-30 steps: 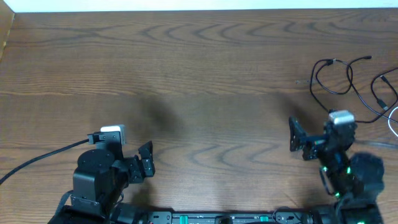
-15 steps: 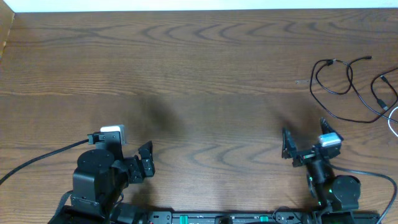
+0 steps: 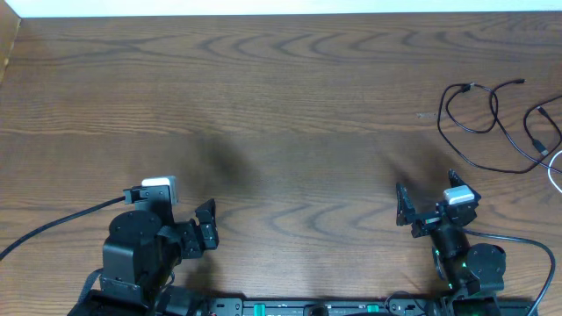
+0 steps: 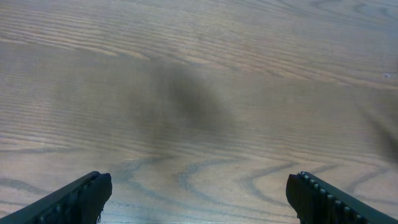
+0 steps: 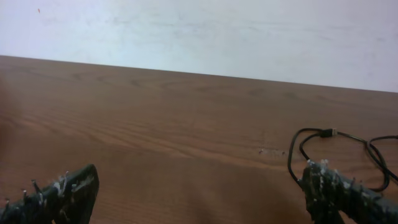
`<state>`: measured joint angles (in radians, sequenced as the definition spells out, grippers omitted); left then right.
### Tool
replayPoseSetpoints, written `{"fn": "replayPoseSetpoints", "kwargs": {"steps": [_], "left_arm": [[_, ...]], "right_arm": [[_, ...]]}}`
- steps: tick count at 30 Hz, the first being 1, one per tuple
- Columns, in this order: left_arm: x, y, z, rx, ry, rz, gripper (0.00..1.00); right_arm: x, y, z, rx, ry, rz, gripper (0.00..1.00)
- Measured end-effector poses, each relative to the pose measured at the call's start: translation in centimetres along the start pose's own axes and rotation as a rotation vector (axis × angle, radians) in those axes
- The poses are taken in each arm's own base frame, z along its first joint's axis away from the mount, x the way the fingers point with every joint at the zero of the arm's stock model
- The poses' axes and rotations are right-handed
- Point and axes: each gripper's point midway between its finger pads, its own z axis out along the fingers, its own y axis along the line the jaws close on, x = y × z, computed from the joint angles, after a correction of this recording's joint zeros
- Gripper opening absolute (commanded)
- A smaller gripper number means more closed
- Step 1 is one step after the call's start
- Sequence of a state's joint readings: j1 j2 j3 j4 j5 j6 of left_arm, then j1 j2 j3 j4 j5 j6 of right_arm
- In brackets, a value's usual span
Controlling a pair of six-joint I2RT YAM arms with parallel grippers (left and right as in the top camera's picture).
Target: Untangle cables
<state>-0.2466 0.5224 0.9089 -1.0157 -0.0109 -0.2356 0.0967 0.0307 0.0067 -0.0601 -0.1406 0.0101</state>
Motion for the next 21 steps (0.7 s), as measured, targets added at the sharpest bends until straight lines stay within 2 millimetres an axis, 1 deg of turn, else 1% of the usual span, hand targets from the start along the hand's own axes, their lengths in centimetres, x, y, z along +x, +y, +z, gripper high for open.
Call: {"fn": "replayPoseSetpoints", "kwargs": {"steps": [12,15,17,19,21], "left_arm": [[0.0,0.0,0.0,0.000,0.000,0.000,0.95],[0.2,0.4,0.0,-0.023,0.005,0.001,0.95],[-0.6,0.7,0.0,-0.032,-0.037,-0.015,0.95],[-1.5,1.3,0.0,-0.043,-0.125,-0.048,0.95],[-1.8,1.8,-0.1,-0.044,-0.201,-0.068,0.95]], "right_arm": [[0.0,0.0,0.0,0.000,0.000,0.000,0.99],[0.0,0.0,0.0,0.000,0.000,0.000,0.99],[0.0,0.0,0.0,0.000,0.000,0.000,0.99],[0.0,0.0,0.0,0.000,0.000,0.000,0.99],[0.0,0.0,0.0,0.000,0.000,0.000,0.99]]}}
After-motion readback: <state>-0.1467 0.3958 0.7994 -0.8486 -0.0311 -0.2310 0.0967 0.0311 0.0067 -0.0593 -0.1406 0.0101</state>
